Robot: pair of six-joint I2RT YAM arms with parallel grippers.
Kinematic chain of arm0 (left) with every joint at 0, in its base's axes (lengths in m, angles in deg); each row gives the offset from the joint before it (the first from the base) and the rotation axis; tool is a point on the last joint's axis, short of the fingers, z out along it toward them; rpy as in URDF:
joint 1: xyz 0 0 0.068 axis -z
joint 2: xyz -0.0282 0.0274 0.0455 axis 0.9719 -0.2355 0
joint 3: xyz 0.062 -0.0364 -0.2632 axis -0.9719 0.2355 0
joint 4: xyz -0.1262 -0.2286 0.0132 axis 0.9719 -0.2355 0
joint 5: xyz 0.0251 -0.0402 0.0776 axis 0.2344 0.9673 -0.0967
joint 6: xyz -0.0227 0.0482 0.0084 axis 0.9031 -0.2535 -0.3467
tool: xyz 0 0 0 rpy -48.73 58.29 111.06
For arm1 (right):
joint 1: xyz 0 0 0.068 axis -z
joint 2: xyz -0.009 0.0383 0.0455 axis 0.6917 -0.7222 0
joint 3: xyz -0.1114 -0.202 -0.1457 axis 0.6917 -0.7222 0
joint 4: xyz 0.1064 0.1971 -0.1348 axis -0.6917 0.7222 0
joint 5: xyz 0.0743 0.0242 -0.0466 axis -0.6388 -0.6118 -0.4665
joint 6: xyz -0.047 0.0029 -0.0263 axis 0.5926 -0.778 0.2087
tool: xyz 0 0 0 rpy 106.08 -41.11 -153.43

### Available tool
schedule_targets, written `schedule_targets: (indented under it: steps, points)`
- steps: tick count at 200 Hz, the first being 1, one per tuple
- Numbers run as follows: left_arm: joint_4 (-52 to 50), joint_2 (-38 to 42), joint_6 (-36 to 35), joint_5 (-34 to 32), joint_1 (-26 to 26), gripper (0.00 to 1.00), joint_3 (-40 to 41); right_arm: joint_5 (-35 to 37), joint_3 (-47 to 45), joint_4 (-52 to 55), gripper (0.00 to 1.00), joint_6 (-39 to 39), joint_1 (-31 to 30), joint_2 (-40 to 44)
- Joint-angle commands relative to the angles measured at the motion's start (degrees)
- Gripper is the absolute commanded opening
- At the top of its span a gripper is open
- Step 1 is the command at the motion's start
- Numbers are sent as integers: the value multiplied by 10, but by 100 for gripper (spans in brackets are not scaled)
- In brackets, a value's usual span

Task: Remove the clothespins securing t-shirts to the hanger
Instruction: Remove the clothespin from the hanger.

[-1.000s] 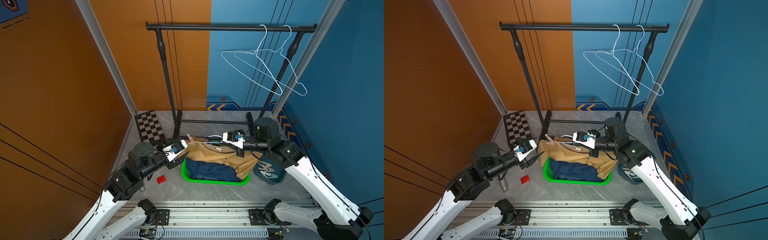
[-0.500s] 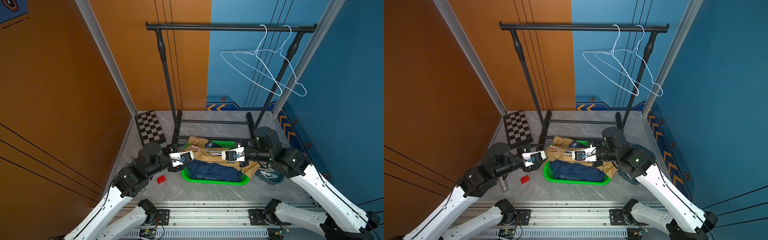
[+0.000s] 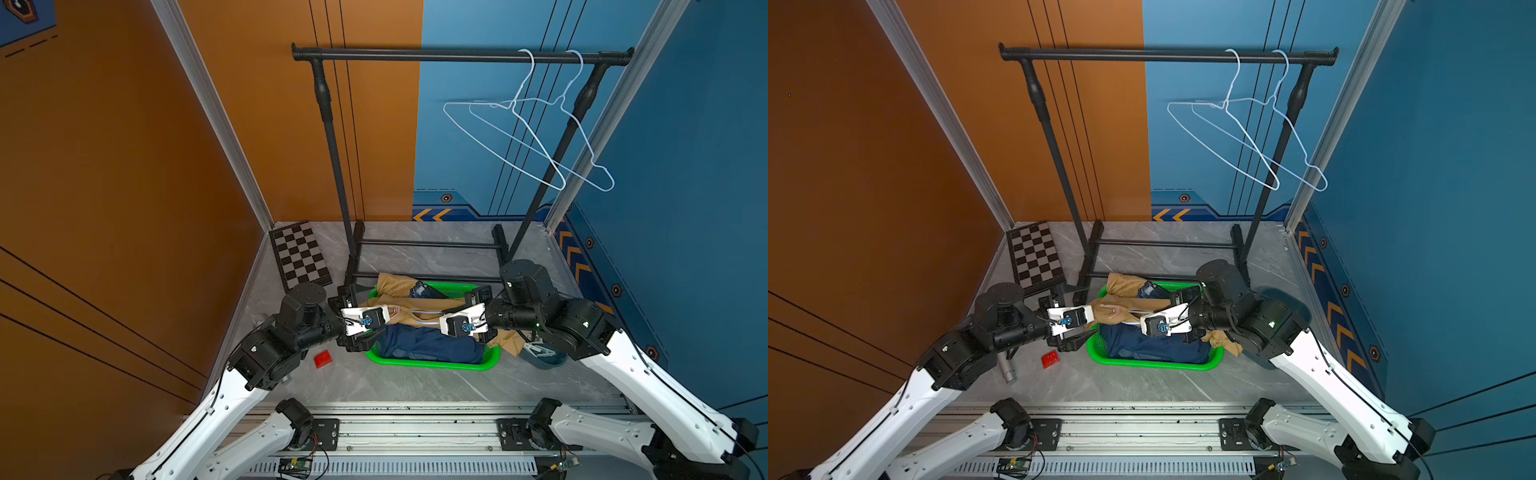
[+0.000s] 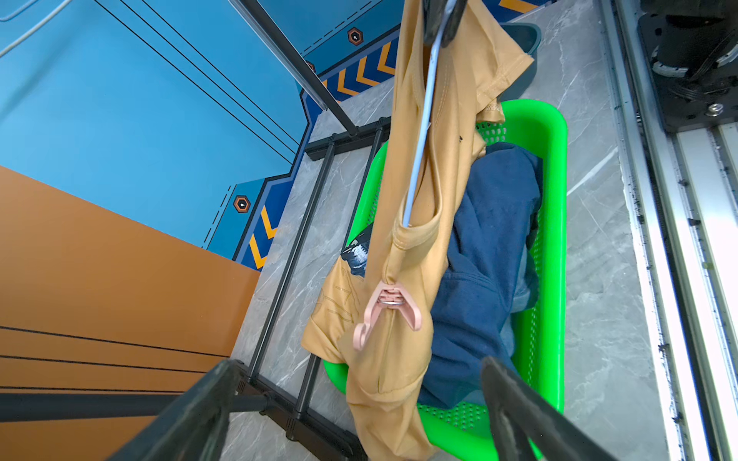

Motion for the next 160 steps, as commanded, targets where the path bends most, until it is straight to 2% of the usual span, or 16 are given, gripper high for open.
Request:
schedule_targets:
  steps: [1,48,89,142,146,160]
  points:
    - [-24,-7,-9,37,-9,98,-7,-1,0,24,0,35,-4,0]
    - [-40,-34,-18,62,-19,100,-17,1,15,33,0,39,-13,-4]
    - [-40,-62,-28,71,-22,96,-19,1,25,35,0,37,-20,-10]
    - [-38,-100,-22,111,-24,87,-19,2,38,36,0,32,-27,-19]
    - [-38,-102,-21,113,-24,83,-19,2,39,36,0,32,-27,-20]
    - [-38,-109,-21,117,-24,80,-16,3,41,36,0,32,-29,-21]
